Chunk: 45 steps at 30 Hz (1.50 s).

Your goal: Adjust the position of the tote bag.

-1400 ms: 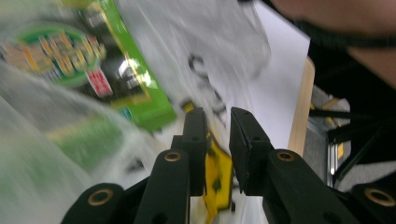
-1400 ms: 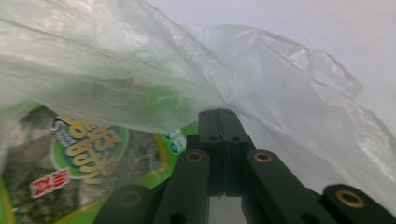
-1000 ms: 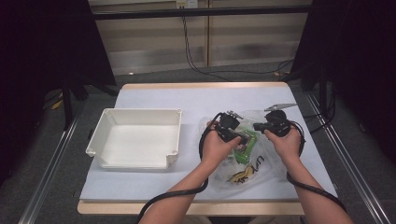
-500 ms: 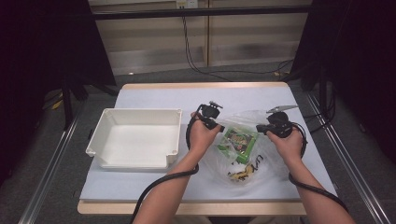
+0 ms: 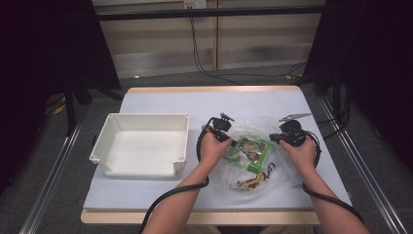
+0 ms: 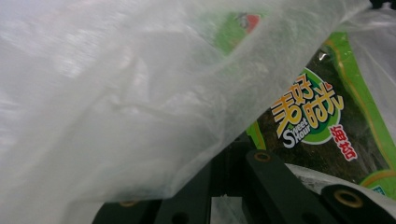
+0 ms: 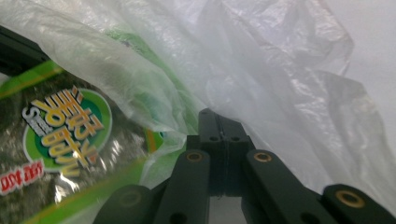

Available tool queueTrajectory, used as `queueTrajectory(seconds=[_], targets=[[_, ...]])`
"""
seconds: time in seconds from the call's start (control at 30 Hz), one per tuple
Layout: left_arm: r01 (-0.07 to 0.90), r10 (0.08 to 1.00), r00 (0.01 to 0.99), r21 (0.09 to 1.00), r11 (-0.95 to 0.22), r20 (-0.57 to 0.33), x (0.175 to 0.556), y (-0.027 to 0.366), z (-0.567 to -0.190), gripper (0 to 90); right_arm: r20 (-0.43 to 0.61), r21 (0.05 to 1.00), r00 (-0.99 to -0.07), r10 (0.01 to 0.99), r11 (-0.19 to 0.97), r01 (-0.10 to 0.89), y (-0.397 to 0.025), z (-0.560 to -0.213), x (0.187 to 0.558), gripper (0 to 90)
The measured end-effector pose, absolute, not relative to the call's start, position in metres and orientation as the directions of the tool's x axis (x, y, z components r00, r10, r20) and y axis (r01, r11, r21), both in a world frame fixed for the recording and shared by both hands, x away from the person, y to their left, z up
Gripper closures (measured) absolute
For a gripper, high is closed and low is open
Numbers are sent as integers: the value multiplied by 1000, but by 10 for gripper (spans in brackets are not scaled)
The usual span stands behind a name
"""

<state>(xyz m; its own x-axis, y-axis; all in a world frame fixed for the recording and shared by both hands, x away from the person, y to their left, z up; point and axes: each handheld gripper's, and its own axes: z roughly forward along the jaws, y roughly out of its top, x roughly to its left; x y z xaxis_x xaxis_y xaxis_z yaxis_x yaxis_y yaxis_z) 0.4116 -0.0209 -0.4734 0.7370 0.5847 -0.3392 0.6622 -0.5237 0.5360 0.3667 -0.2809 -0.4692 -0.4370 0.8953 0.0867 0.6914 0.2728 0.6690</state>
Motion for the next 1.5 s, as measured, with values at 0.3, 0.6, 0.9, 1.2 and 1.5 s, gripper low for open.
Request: queueTrajectory(seconds=[0.3,0.6,0.9,1.2,1.5], targets=[[629,527,772,542,-557,-355,392,-17,-471,900,90,674,-441,893,271,687,-277,-464,355,895],[627,536,770,568,-533,-347,394,-13,-462,900,112,727,-475,873,254,638,-267,-431,343,898],[642,558,752,583,-498,-351,397,-11,-458,900,145,736,-530,836,267,623,-247,-434,324,900],[651,596,736,577,-493,-321,408,-3,-456,900,111,697,-496,861,288,656,-247,-453,335,896],[689,645,695,553,-469,-318,424,-6,-464,900,85,679,-436,896,268,683,-266,-458,356,899]])
